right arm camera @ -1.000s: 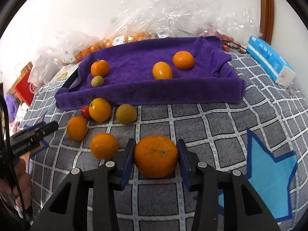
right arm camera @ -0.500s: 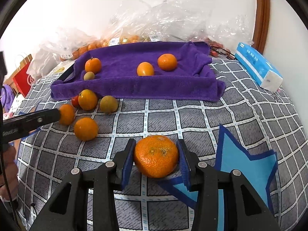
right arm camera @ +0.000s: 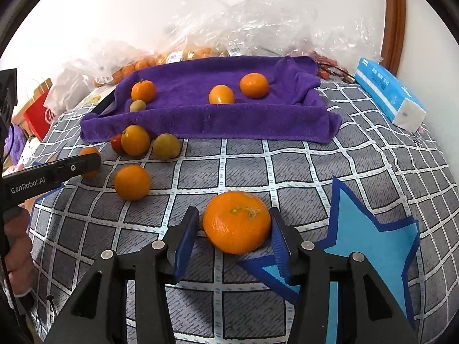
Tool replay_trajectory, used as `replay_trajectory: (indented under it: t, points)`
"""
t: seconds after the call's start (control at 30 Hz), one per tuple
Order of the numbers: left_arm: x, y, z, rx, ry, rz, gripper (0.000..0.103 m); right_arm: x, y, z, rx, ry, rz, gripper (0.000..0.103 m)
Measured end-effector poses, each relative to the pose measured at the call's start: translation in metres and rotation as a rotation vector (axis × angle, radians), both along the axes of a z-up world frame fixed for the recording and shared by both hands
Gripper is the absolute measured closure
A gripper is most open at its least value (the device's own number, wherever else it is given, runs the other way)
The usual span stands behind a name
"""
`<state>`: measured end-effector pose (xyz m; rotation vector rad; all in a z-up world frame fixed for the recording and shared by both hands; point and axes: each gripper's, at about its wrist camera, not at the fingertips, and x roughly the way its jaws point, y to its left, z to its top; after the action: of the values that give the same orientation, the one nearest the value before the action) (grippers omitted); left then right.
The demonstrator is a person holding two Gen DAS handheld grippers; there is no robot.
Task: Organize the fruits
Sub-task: 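Close right gripper on a large orange while left tool moves to another large orange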
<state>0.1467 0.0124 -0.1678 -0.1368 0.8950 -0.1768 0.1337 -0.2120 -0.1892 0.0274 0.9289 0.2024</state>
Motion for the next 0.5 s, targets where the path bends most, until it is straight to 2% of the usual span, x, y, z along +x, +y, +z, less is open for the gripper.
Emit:
replay_trajectory:
  t: [0.07,0.13,0.27,0.4,0.5]
  points:
    - [-0.005,0.000,-0.001,-0.019,-0.042,-0.026,0.071,-0.001,-0.004,0.000,0.022,-0.002,-0.006,0.060]
    - [-0.007,0.000,0.000,-0.064,-0.049,-0.066,0.071,-0.001,-0.008,0.001,0.042,-0.004,-0.009,0.060]
    - [-0.013,0.010,0.006,-0.156,-0.101,-0.089,0.071,-0.001,-0.002,0.001,0.004,-0.006,-0.006,0.060]
    - [-0.012,0.011,0.004,-0.151,-0.092,-0.064,0.071,-0.003,0.001,0.002,-0.001,-0.013,0.004,0.060]
    - [-0.017,0.007,0.007,-0.140,-0.117,-0.075,0.071,-0.005,0.004,0.001,-0.024,-0.020,0.003,0.060]
